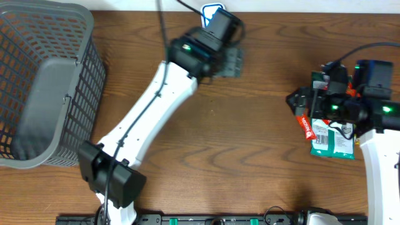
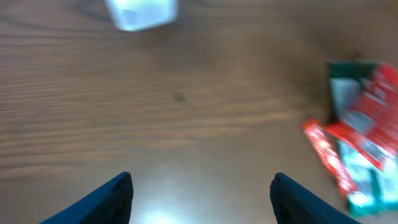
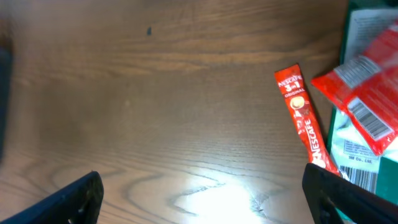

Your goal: Scan the item barcode

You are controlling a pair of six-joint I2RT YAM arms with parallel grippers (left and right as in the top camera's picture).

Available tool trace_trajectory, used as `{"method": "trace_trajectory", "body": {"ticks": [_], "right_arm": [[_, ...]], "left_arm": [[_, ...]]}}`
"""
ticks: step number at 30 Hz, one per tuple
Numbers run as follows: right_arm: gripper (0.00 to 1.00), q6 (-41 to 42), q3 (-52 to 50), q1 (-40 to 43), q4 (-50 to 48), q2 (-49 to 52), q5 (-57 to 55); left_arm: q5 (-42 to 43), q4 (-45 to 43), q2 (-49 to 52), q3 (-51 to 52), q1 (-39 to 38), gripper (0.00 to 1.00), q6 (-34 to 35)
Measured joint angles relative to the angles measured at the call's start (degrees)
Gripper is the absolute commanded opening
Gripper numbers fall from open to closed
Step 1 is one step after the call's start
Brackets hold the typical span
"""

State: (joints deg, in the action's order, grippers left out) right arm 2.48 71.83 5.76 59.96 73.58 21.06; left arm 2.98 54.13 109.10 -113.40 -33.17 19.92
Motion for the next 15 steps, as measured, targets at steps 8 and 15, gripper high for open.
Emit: {"method": "trace_trajectory", "body": {"ticks": [8,15], "right_arm": [[0.99,-0.2,0.0,-3.2,0.1,0.5,-3.1],[0.99,-0.2,0.0,-3.2,0.1,0.6,-3.9]], "left_arm": [[-2.3,2.6,0.0,0.0,4.6,0.82,-0.8],[-2.3,2.6,0.0,0.0,4.5,0.82,-0.8]]}}
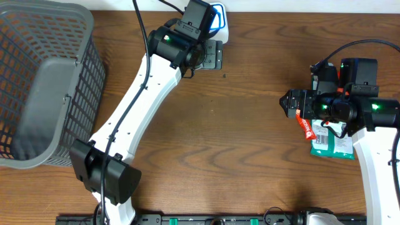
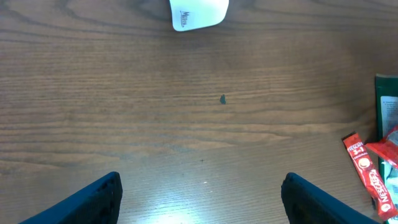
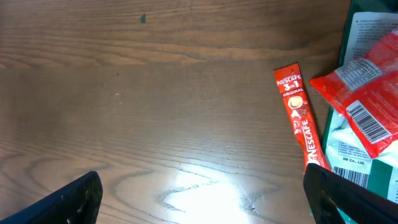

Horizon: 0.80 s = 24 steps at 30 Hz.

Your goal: Scan the item barcode

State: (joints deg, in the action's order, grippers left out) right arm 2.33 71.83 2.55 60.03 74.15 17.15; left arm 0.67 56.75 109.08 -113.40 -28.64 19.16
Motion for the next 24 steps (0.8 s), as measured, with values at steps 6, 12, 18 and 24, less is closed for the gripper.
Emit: {"method": "trace_trajectory", "body": {"ticks": [6,12,18,24], "right_arm": [[0.99,0.0,0.0,0.0,0.0,0.0,-0.1],[0.99,0.0,0.0,0.0,0.0,0.0,-0.1],[0.99,0.0,0.0,0.0,0.0,-0.1,-0.4],[0.99,0.0,-0.9,0.0,-3.7,-6.1,-1.3]], "left_arm": [[0.0,0.0,0.0,0.0,0.0,0.82,0.0],[0.0,0.0,0.0,0.0,0.0,0.83,0.0],[0.0,0.0,0.0,0.0,0.0,0.83,0.0],[0.0,0.0,0.0,0.0,0.0,0.83,0.0]]}}
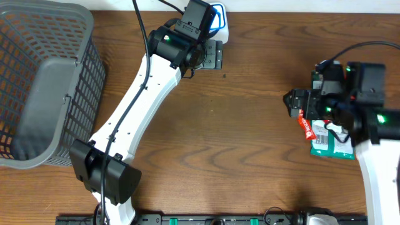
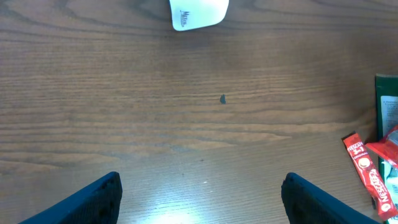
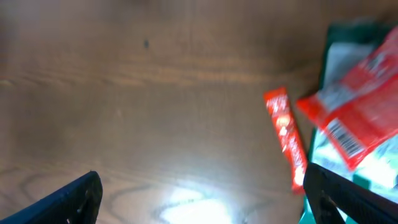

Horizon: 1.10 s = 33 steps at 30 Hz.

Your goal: Scan the item barcode

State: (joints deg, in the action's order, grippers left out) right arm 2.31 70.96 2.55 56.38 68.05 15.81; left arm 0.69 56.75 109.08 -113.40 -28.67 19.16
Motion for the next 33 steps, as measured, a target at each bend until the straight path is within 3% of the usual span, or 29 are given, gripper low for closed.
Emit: {"method": "trace_trajectory", "body": {"ticks": [7,19,33], "right_arm": [[0.99,0.0,-7.7,0.0,-13.2,-19.8,-0.2],[0.99,0.0,-35.3,0.0,-31.2,-54.6,-0.2],[0.99,-0.2,-56.0,0.0,-65.9,-66.3,-1.1]], "left_arm": [[0.0,0.0,0.0,0.0,0.0,0.83,0.0],[0.0,0.0,0.0,0.0,0.0,0.83,0.0],[0.0,0.0,0.0,0.0,0.0,0.83,0.0]]}}
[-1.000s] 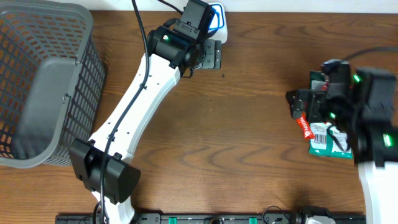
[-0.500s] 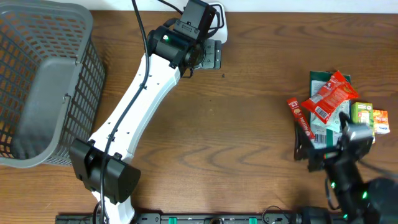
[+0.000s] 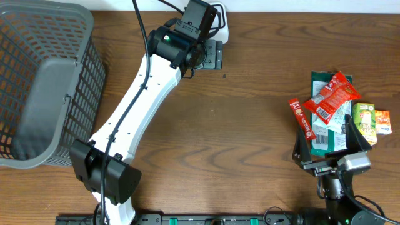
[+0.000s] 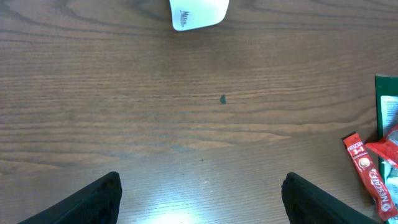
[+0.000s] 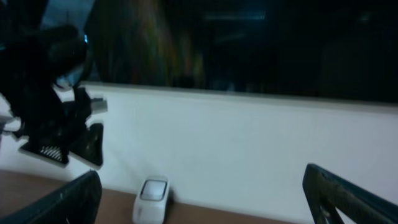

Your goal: Scan the item barcode

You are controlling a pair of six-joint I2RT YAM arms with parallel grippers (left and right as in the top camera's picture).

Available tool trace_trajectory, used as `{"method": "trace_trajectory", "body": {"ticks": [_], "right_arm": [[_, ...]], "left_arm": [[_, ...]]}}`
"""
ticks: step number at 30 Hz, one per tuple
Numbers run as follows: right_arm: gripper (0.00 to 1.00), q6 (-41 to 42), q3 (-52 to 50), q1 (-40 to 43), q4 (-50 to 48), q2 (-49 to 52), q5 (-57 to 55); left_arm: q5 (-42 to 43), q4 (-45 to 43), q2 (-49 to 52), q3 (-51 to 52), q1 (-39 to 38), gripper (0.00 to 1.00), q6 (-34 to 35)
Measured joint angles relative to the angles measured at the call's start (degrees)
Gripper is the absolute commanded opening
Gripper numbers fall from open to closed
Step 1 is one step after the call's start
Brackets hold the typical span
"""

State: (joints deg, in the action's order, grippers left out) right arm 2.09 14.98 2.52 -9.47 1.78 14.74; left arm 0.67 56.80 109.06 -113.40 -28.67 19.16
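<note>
The items lie in a pile at the right: a red Nescafe stick [image 3: 304,119] [image 4: 367,181], a red packet [image 3: 334,97] on a green pack [image 3: 322,128], and a small yellow-green box [image 3: 369,119]. A white scanner [image 3: 220,17] [image 4: 199,14] [image 5: 152,199] sits at the table's back edge. My left gripper [image 3: 211,56] [image 4: 199,205] hangs open just in front of the scanner, holding nothing. My right gripper [image 3: 329,147] [image 5: 202,202] is open and empty near the front edge, below the pile, and its camera faces the back wall.
A grey mesh basket [image 3: 44,81] fills the far left. My left arm [image 3: 144,106] stretches diagonally from the front left to the back middle. A white wall [image 5: 249,149] rises behind the table.
My right gripper was over the item pile and is now drawn back near the front edge, level and facing the back wall. The pile is fully uncovered. My left gripper has not moved.
At first my left gripper was open at the back middle, its view blurred, and my right gripper hung open over the pile. The left then stood still in front of the scanner. The right stayed above the items, then stood back at the front edge, empty.
</note>
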Motion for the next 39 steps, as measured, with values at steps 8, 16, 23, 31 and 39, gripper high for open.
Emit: {"method": "trace_trajectory", "body": {"ticks": [8,16,23,31,39], "right_arm": [[0.99,0.0,-4.0,-2.1,-4.7,-0.9,-5.5],[0.99,0.2,-10.4,-2.8,-13.2,-1.0,-8.9],[0.99,1.7,-14.6,-2.8,-14.2,-1.1,-9.4],[0.99,2.1,-14.5,-2.8,-1.5,-1.2,-9.7],[0.99,2.2,-14.6,-2.8,13.3,-1.1,-10.8]], "left_arm": [[0.0,0.0,0.0,0.0,0.0,0.83,0.0],[0.0,0.0,0.0,0.0,0.0,0.83,0.0],[0.0,0.0,0.0,0.0,0.0,0.83,0.0],[0.0,0.0,0.0,0.0,0.0,0.83,0.0],[0.0,0.0,0.0,0.0,0.0,0.83,0.0]]}}
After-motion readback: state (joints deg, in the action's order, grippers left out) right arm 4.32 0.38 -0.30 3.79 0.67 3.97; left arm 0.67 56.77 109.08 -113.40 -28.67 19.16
